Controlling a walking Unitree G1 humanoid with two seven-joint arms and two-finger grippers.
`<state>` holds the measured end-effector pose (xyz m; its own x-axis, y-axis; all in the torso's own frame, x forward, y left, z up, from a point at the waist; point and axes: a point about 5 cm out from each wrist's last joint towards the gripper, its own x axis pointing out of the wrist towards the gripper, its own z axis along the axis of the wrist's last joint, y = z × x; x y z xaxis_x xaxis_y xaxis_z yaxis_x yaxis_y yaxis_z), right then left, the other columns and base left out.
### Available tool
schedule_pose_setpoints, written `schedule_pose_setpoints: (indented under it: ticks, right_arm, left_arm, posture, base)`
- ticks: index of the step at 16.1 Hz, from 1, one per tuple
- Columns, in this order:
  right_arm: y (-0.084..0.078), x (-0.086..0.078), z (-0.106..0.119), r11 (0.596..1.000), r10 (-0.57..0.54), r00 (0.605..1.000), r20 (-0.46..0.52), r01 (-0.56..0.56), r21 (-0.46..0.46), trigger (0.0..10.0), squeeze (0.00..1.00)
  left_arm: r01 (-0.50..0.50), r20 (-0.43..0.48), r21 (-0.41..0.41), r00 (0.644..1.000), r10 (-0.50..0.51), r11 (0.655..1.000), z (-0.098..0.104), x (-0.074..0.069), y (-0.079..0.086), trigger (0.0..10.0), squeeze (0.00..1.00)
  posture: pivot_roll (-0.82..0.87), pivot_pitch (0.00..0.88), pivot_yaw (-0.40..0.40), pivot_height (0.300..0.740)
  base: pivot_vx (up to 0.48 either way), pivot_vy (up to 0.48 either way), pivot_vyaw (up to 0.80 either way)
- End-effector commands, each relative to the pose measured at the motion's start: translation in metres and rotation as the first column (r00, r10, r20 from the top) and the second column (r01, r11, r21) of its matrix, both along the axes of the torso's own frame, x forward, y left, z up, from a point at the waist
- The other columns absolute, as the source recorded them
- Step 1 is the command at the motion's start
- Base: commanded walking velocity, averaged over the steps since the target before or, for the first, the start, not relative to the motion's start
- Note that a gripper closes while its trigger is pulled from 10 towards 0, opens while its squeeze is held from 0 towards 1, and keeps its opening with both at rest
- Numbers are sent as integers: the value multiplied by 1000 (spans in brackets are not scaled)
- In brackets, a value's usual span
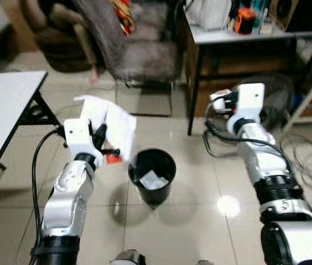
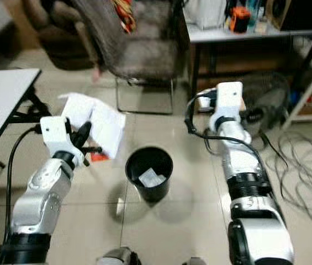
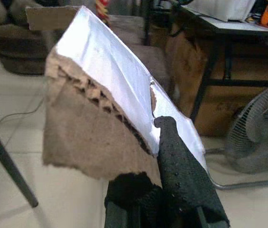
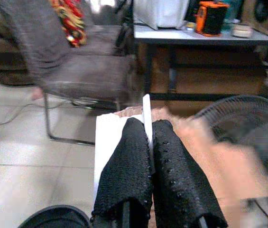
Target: Picking trash to rubbish bin
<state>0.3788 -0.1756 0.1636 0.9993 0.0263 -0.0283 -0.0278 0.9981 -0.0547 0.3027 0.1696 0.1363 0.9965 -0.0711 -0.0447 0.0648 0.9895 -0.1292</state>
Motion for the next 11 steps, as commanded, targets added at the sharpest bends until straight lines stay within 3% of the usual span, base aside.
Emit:
schedule_pose_setpoints:
  ticks: [1, 8, 11]
  right_arm:
    - [10, 1, 1, 1000, 24, 1000, 2, -24, 13, 10000, 0]
    - [10, 1, 1, 1000, 19, 1000, 3, -19, 15, 10000, 0]
    - [10, 0, 1, 1000, 17, 1000, 5, -17, 17, 10000, 0]
  left_arm:
    - [-23, -12, 12, 1000, 23, 1000, -1, -2, 9, 10000, 0]
    - [-25, -19, 22, 999, 26, 999, -2, -2, 10, 10000, 0]
    - [-21, -2, 31, 1000, 21, 999, 0, -1, 9, 10000, 0]
  posture:
    - [-78, 127, 88, 740]
    - [-78, 126, 91, 740]
    - [-78, 125, 93, 740]
  base:
    - [0, 416, -775]
    - [0, 430, -772]
    - [0, 0, -225]
